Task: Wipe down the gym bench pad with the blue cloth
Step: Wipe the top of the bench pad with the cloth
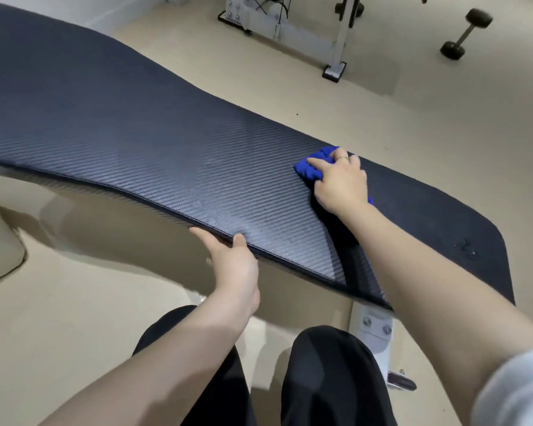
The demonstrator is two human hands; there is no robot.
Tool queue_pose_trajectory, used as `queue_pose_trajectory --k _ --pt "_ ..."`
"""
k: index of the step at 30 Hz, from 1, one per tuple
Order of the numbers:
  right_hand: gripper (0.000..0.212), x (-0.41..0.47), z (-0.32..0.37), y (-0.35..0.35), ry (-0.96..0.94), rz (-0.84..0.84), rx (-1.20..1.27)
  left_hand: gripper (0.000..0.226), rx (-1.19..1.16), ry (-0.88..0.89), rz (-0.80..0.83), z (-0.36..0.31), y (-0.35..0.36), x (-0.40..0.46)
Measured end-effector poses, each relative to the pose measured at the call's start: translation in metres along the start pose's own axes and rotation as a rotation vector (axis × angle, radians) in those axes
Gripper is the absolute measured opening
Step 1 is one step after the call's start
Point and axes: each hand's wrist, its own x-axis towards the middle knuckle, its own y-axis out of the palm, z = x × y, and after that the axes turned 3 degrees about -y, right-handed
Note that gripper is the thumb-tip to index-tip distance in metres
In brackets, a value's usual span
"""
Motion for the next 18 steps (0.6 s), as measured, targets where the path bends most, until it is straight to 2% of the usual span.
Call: queue_pose_trajectory --k 2,5,7,9,12,13,15,18 --pt "0.051 -0.014 0.013 0.002 -0.119 -0.025 0.001 0.072 -0.001 0.027 -0.031 0.001 0.003 -0.003" --pt "0.054 -0.058 0.007 0.008 -0.558 -0.013 0.139 0.072 -0.022 0.062 -0.111 -0.001 0.013 -0.009" --pt "0.056 -0.059 -0.010 0.008 -0.761 0.002 0.128 0.074 -0.075 0.052 -0.156 -0.003 0.025 -0.009" --pt "0.055 -0.028 -0.027 0.008 -0.675 -0.022 0.066 0.078 -0.114 0.056 -0.232 -0.003 0.040 -0.009" --pt "0.047 0.033 -0.049 0.008 -0.254 -0.055 0.153 0.074 -0.049 0.082 -0.477 0.001 0.062 -0.005" --pt "0.047 0.045 -0.052 0.006 -0.176 -0.049 0.193 0.072 -0.045 0.103 -0.558 0.001 0.068 -0.002" --pt "0.048 0.046 -0.050 0.004 -0.238 -0.038 0.160 0.068 -0.030 0.130 -0.683 0.002 0.074 0.004" --pt "0.050 0.027 -0.051 0.008 -0.598 -0.041 0.152 0.066 0.002 0.121 -0.751 0.004 0.079 0.008"
